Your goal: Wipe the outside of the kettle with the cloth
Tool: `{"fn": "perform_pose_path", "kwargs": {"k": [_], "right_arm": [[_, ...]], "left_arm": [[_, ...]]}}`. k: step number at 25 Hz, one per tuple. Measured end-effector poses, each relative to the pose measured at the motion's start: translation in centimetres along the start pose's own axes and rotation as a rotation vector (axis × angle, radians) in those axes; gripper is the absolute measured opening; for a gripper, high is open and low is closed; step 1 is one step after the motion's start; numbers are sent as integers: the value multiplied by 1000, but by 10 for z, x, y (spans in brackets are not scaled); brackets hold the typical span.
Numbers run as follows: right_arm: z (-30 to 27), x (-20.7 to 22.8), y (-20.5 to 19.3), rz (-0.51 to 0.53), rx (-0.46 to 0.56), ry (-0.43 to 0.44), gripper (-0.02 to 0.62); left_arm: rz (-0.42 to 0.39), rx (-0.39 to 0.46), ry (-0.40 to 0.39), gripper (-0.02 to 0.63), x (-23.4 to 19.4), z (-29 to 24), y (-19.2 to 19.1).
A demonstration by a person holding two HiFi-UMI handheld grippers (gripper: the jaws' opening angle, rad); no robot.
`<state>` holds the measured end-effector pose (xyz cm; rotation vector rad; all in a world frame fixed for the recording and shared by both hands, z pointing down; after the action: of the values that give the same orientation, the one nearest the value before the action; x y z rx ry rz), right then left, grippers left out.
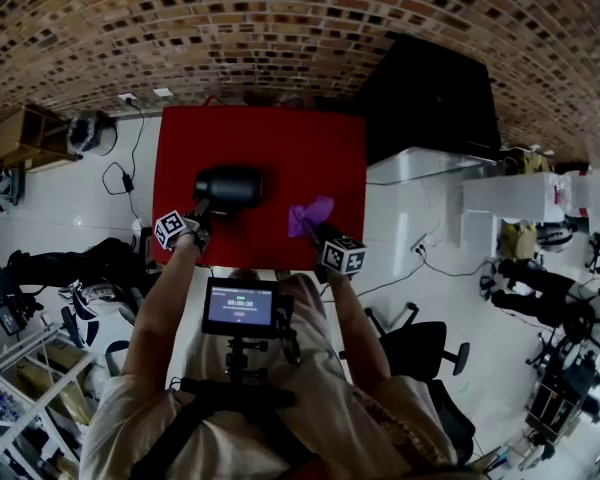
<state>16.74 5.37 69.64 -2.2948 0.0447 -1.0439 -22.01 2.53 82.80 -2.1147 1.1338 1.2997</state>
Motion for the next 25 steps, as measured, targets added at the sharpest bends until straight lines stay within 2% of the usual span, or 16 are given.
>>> {"fn": "perform_pose_path", "kwargs": {"k": [2,6,10,13,20,25], "right_arm": [[-3,-3,0,5,-9,0,81],[-6,-5,-4,11,-28,-5,81],[-10,-9,-8,29,-54,-10,83],[-18,-14,-15,53,-100,-25,83],[-59,-35,-28,165,-242,-45,83],[-95,-66,-21,296,-344,-57,83]], "left_arm": [[7,-31,26,132,-9,2,-3],[-74,-137,115,141,-25,5,-12],[-170,-207,221,169,-37,8,-18],[-235,-279,285,210,-45,8,-26],[-276,-304,295,210,-42,21,-31],[-437,-330,362,210,-41,39,-20]]}}
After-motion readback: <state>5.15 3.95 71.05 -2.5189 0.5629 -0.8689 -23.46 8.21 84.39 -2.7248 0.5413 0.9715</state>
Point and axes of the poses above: the fingertips, and each gripper's own axes: z backward along the fingers, x to its right, y out of its top, the point moved 6 cm from there along z, backward along the fingers, and after that the axes turned 2 degrees about y, right-handed, at the moved point
